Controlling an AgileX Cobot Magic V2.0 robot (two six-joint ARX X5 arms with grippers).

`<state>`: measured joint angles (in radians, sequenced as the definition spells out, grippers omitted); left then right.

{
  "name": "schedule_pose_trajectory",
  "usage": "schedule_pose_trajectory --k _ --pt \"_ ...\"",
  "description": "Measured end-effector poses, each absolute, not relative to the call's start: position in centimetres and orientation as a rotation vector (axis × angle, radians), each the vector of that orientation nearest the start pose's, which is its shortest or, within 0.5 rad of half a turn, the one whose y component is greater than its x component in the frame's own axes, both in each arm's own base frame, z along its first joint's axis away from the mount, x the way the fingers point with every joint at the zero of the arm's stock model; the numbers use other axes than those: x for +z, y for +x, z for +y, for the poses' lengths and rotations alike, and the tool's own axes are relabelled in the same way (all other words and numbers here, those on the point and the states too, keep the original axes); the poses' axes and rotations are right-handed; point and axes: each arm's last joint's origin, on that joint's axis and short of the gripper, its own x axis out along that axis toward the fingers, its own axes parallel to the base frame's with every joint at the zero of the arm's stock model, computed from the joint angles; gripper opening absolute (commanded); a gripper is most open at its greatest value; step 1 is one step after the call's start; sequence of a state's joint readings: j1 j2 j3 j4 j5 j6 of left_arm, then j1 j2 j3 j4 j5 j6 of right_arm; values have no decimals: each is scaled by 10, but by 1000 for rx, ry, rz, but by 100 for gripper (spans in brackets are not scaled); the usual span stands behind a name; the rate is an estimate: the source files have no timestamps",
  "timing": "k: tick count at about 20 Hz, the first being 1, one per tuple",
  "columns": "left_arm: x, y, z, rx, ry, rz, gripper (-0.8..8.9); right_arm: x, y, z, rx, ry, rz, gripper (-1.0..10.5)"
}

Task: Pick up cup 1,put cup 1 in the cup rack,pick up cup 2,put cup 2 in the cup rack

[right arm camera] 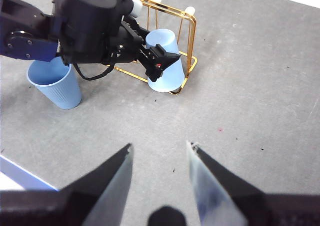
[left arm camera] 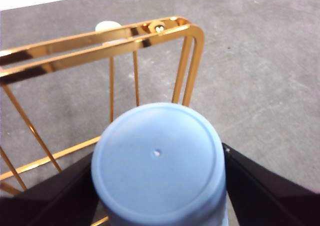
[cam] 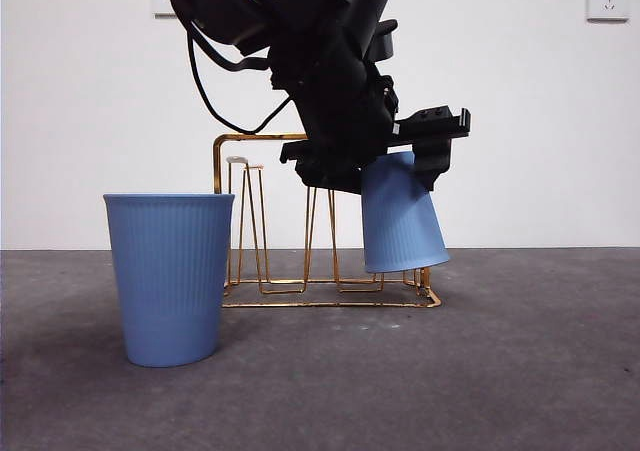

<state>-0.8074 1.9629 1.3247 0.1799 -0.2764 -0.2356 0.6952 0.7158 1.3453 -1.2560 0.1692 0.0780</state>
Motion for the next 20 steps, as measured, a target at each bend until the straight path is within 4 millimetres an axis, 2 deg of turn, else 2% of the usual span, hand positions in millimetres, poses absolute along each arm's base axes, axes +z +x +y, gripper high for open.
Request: schedule_pose_trajectory --k 11,20 --pt "209 304 -310 -499 79 623 441 413 50 36 493 -215 588 188" --pt "232 304 -311 -485 104 792 440 413 50 36 494 -220 587 188"
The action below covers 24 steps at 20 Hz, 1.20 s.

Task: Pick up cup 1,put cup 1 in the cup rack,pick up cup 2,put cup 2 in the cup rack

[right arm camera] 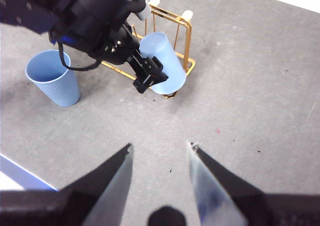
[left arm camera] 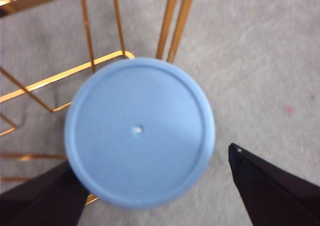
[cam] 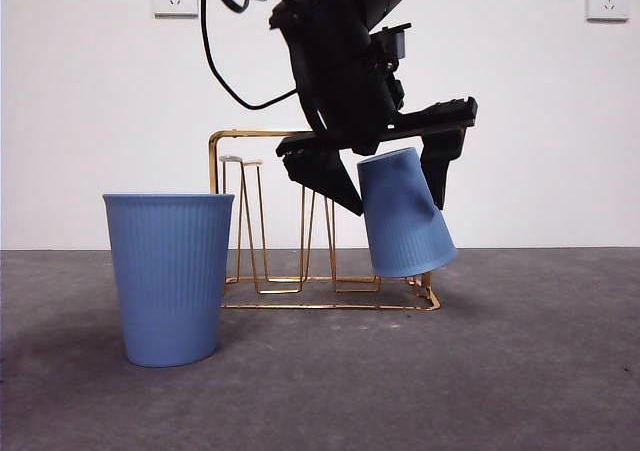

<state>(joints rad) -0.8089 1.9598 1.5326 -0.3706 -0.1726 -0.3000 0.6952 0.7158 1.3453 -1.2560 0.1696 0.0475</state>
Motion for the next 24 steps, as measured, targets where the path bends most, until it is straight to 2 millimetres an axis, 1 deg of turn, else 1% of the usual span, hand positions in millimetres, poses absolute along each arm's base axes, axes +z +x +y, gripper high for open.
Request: schedule_pose_trajectory --k 2,5,8,12,17,20,22,23,24 --pt "237 304 -312 -473 114 823 440 413 50 36 497 -229 585 188" --pt "248 306 -314 -476 96 807 440 413 50 36 498 -234 583 188" --pt "254 306 -313 -513 90 848 440 413 50 36 499 -237 582 188" --pt "253 301 -310 -531 99 930 440 413 50 36 500 -241 582 188" --pt "247 296 -305 -503 147 1020 440 413 50 36 500 -241 582 188" --pt "246 292 -304 -542 134 1081 440 413 50 36 501 -241 581 188" --pt "253 285 -303 -595 113 1100 440 414 51 36 502 -236 570 189" --pt "262 280 -303 -633 98 1100 440 415 51 36 502 -232 563 189" --pt "275 272 -302 -681 77 1089 439 415 51 36 502 -231 560 189"
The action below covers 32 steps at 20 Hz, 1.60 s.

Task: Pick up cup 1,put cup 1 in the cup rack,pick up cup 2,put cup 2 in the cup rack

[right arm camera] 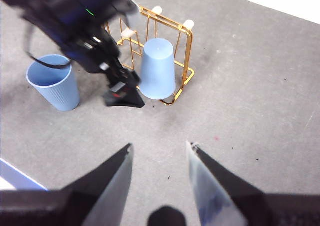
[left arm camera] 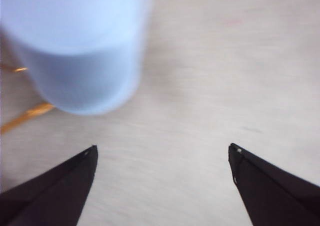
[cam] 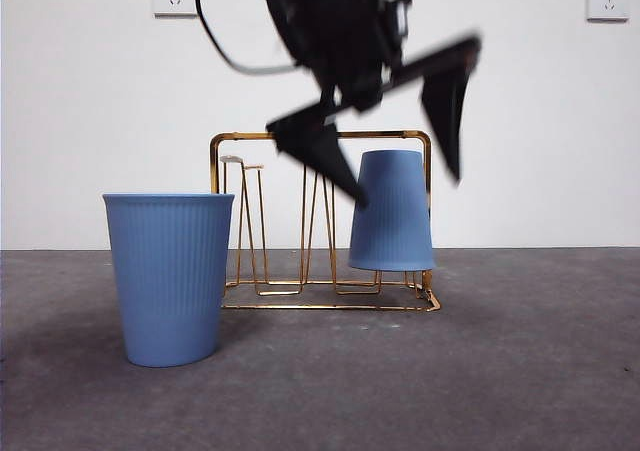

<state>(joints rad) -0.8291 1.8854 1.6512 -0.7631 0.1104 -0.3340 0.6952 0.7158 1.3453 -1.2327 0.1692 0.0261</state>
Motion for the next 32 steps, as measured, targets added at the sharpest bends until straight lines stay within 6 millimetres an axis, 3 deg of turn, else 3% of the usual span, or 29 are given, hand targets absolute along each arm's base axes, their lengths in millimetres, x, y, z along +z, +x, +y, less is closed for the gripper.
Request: schedule_pose_trajectory --k 3,6,9,12,15,18,20,26,32 --pt "322 241 -290 -797 59 1014 436 415 55 40 521 -218 563 189" --pt "370 201 -265 -816 131 893 436 418 68 55 616 -175 566 189" --pt "413 165 -223 -729 178 746 436 417 92 79 727 -127 594 190" --pt "441 134 -174 -620 192 659 436 408 127 113 833 -96 656 192" --pt "453 108 -133 -523 230 635 436 381 174 156 916 -63 765 236" --pt "459 89 -104 -467 241 610 436 348 209 192 919 -60 851 422" --pt "461 79 -89 -448 237 591 436 320 229 215 916 -62 908 422" --pt "467 64 -68 -454 193 537 436 263 257 259 897 -47 990 414" --pt "468 61 -65 -459 185 528 436 226 267 281 840 -69 1033 404"
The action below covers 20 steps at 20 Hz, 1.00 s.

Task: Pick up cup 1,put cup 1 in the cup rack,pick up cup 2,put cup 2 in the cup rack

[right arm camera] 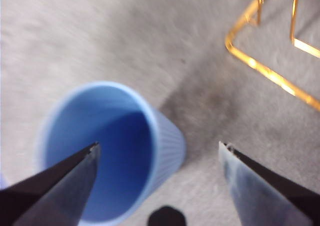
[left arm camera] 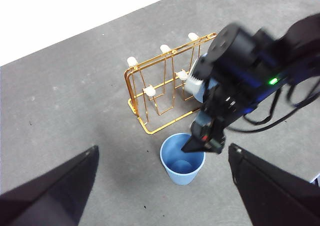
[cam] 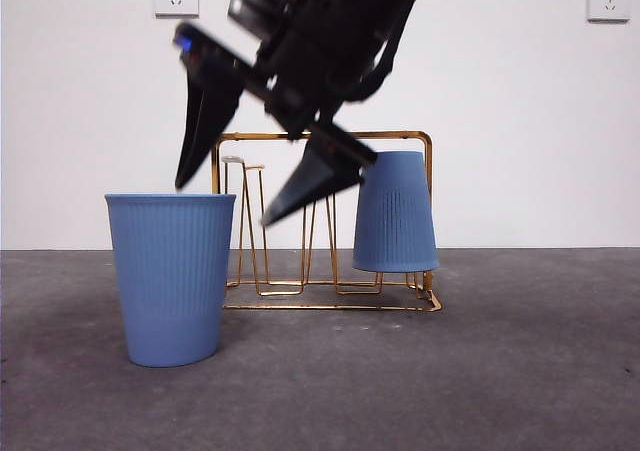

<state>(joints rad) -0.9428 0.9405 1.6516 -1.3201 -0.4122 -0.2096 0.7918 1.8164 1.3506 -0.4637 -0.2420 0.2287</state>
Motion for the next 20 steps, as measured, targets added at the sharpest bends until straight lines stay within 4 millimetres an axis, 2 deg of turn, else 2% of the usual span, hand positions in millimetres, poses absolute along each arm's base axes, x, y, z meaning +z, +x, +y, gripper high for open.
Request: schedule_pose_trajectory --k 1,3,7,15,17,18,20 --pt "468 61 -65 -459 186 529 436 220 270 283 830 -74 1046 387" --pt "468 62 -65 -460 187 531 436 212 275 289 816 -81 1072 235" --pt "468 62 -66 -460 187 531 436 219 279 298 836 -77 1047 -8" --pt "469 63 -68 -486 175 533 436 219 274 294 829 -115 1105 -13" --pt "472 64 -70 -494 149 501 436 233 268 287 816 -148 1089 -12" --pt "474 66 -72 -498 132 481 436 249 263 281 814 -160 1051 -12" --pt "479 68 -77 -536 88 441 436 297 246 260 789 -180 918 -12"
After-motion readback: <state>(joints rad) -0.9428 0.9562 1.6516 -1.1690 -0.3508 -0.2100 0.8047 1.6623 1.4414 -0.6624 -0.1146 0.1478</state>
